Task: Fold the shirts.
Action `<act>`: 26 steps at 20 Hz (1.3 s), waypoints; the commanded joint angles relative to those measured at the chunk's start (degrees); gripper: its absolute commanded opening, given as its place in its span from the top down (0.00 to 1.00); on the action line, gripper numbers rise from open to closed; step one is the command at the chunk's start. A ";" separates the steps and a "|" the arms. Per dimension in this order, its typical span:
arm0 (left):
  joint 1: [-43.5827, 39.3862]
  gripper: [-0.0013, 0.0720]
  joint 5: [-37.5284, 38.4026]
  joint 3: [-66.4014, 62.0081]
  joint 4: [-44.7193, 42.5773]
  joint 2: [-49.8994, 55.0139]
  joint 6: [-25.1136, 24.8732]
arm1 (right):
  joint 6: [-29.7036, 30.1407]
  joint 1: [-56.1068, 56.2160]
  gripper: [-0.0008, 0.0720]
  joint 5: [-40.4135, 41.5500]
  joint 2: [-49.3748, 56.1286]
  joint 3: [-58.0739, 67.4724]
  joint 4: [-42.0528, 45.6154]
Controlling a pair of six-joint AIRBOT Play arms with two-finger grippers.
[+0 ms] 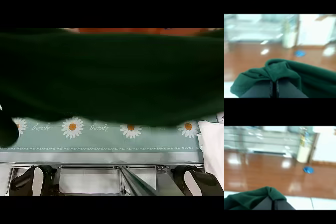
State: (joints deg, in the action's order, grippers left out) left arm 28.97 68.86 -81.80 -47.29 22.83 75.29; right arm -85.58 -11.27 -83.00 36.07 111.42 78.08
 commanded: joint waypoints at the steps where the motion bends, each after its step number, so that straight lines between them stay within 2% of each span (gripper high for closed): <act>1: -0.33 0.95 8.24 6.43 -5.01 -2.43 0.90 | -2.27 -0.04 0.96 -3.96 -3.58 -7.82 2.99; 3: -1.03 0.95 10.27 15.21 -2.67 -2.56 0.83 | -2.19 -0.04 0.96 -2.91 -3.37 -16.59 1.92; 4: -1.88 0.95 9.66 20.52 0.04 -2.49 -0.87 | -1.40 -0.04 0.96 -0.44 -2.95 -21.90 0.24; 7: -5.20 0.95 6.67 37.68 8.66 0.31 -12.41 | 3.41 -0.04 0.96 8.07 3.43 -33.64 -7.15; 9: -8.44 0.95 0.55 47.95 9.73 5.57 -17.57 | 4.15 -0.04 0.96 10.51 12.48 -35.98 -9.66; 11: -10.40 0.95 -10.05 52.74 9.62 13.05 -19.52 | 5.64 -0.04 0.96 12.83 22.93 -35.93 -14.29; 14: -10.93 0.95 -26.64 49.70 9.64 27.41 -20.26 | 7.48 0.02 0.96 19.39 37.11 -34.45 -23.47; 15: -10.91 0.95 -29.05 47.43 9.66 32.48 -20.63 | 8.94 0.02 0.96 21.81 41.86 -33.03 -27.06; 17: -11.15 0.95 -27.47 41.66 9.64 43.43 -20.68 | 11.30 0.42 0.96 24.50 49.88 -29.66 -32.81; 21: -11.30 0.95 -16.79 31.23 9.70 60.11 -20.57 | 11.32 2.75 0.95 24.83 60.83 -24.57 -39.45; 22: -11.23 0.89 -14.53 29.09 9.70 62.01 -19.78 | 11.28 2.89 0.82 24.87 61.59 -24.46 -40.92; 23: -11.10 0.62 -12.76 27.43 9.60 62.64 -19.06 | 11.34 2.86 0.59 24.74 61.68 -24.46 -42.32; 24: -10.78 0.30 -10.10 25.59 9.09 62.55 -18.40 | 11.50 2.21 0.42 23.52 61.37 -23.87 -42.97; 25: -9.81 0.29 -6.27 22.91 6.54 62.16 -16.41 | 11.54 0.92 0.42 20.20 60.98 -22.27 -43.23; 26: -8.22 0.29 -1.95 19.37 2.56 61.57 -11.54 | 11.37 -0.94 0.42 15.76 60.43 -20.09 -43.30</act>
State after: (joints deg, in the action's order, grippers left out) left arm 18.83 57.19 -55.44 -39.13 82.28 57.45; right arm -74.50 -10.09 -61.06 95.48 87.96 38.17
